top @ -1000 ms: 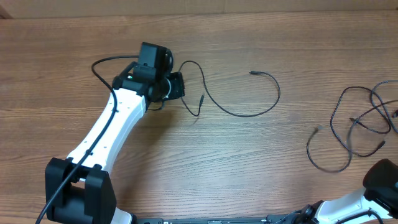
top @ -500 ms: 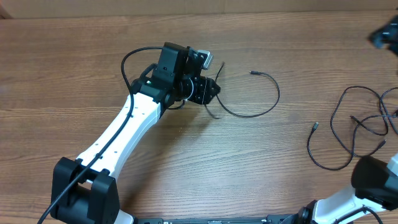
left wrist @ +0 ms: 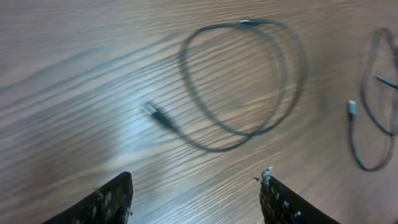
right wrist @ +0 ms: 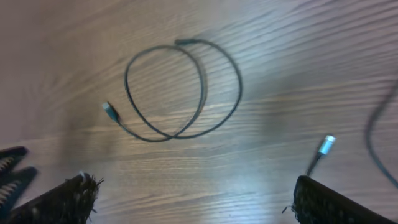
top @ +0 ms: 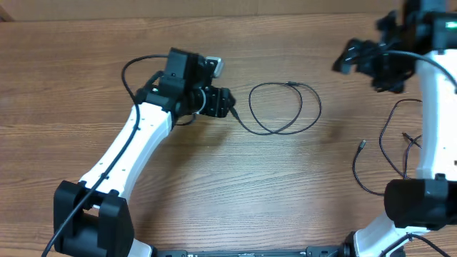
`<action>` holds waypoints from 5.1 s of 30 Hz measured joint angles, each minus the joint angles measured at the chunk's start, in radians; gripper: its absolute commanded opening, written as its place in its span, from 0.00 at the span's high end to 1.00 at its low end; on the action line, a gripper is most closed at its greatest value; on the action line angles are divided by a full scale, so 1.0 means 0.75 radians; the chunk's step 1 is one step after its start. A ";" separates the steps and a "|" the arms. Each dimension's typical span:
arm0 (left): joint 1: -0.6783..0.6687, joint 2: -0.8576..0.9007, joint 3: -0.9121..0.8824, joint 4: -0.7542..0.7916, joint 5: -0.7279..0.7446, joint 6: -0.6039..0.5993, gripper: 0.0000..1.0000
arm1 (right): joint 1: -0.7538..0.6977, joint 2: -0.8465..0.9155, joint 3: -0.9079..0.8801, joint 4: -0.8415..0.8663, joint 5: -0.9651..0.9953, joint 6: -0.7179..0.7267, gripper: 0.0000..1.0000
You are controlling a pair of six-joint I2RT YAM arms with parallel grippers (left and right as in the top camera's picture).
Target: Untangle cables
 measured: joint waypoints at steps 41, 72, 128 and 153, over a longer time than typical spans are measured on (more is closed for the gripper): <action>0.112 0.000 0.000 -0.139 -0.085 -0.080 0.34 | 0.279 0.016 -1.240 1.593 0.176 0.049 0.39; 0.112 0.000 0.000 -0.162 -0.085 -0.080 0.35 | 0.337 0.090 -1.028 1.184 0.426 -0.020 0.96; 0.112 0.000 -0.001 -0.164 -0.085 -0.080 0.36 | 0.078 0.279 -0.856 0.917 0.222 0.121 0.96; 0.112 0.000 -0.001 -0.163 -0.085 -0.080 0.36 | -0.568 -0.093 -0.330 0.419 0.581 0.257 0.96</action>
